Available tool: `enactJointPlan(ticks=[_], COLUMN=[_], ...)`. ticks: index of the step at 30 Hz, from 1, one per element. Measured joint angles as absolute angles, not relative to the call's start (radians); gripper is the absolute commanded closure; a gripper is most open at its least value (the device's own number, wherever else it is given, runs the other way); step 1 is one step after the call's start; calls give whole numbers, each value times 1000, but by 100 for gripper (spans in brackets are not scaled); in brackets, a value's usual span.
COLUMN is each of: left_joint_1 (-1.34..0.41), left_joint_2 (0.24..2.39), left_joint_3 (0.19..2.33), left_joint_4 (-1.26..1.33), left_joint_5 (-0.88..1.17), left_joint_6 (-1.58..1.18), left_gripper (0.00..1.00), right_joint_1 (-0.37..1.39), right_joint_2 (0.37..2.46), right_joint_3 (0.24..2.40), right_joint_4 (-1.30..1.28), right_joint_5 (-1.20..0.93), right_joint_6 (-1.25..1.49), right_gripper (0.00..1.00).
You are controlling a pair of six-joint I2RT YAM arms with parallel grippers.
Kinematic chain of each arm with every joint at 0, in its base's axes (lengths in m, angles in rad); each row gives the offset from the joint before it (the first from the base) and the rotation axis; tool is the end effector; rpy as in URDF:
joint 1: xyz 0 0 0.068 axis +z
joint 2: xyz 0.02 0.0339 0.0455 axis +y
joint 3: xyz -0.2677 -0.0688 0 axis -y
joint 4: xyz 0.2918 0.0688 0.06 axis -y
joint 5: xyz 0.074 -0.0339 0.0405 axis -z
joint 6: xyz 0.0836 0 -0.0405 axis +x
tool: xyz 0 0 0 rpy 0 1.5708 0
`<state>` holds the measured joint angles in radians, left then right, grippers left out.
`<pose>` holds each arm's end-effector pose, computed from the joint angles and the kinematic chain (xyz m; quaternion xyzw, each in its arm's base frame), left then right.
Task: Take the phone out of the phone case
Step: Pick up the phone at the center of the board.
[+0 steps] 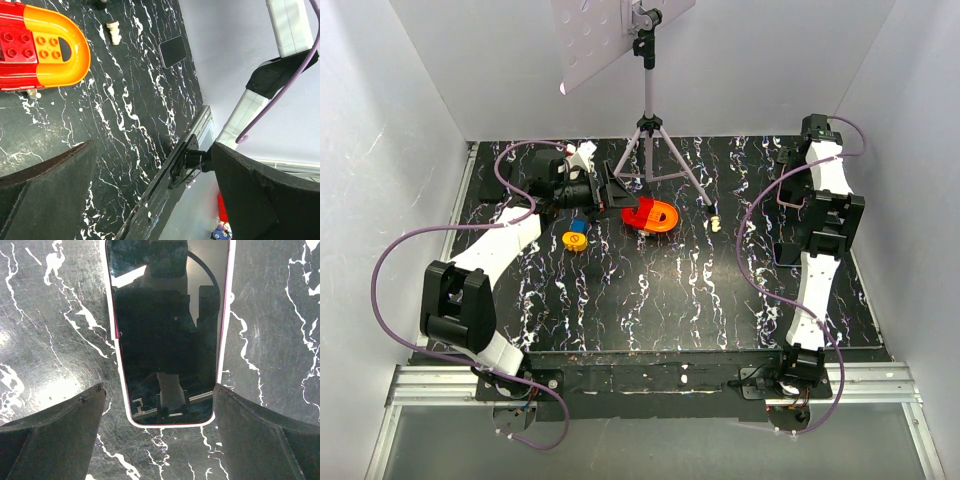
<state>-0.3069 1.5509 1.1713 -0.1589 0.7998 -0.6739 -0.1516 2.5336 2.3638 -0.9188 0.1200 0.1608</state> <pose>0.3837 -0.1845 0.2609 0.0427 0.8227 -0.5128 0.2415 0.6018 -0.1021 0.1371 0.1649 0.9553 -0.0571 0.2386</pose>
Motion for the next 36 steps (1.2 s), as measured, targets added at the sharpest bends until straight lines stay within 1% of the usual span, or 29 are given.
enactJointPlan(ticks=[6, 18, 24, 31, 33, 35, 36], left_joint_1=[-307, -307, -307, -307, -307, -307, -307], left_joint_2=[1551, 1551, 1551, 1551, 1551, 1551, 1551], left_joint_3=[1171, 1171, 1169, 1167, 1167, 1167, 1166], left_joint_4=[-149, -147, -140, -134, -134, -133, -133], left_joint_5=[802, 813, 820, 821, 821, 821, 821], left_joint_6=[-677, -685, -689, -690, -691, -691, -691], left_gripper=[2, 2, 2, 2, 2, 2, 2], right_joint_1=[-149, -131, -136, -155, -163, -170, -173], right_joint_2=[2562, 2561, 2545, 2546, 2547, 2547, 2547], right_joint_3=[2415, 2392, 2356, 2362, 2362, 2360, 2360], right_joint_4=[-961, -956, -942, -971, -989, -996, -997], right_joint_5=[133, 260, 279, 184, 142, 109, 97], right_joint_6=[162, 207, 215, 203, 197, 187, 182], right_gripper=[6, 5, 3, 7, 11, 17, 24])
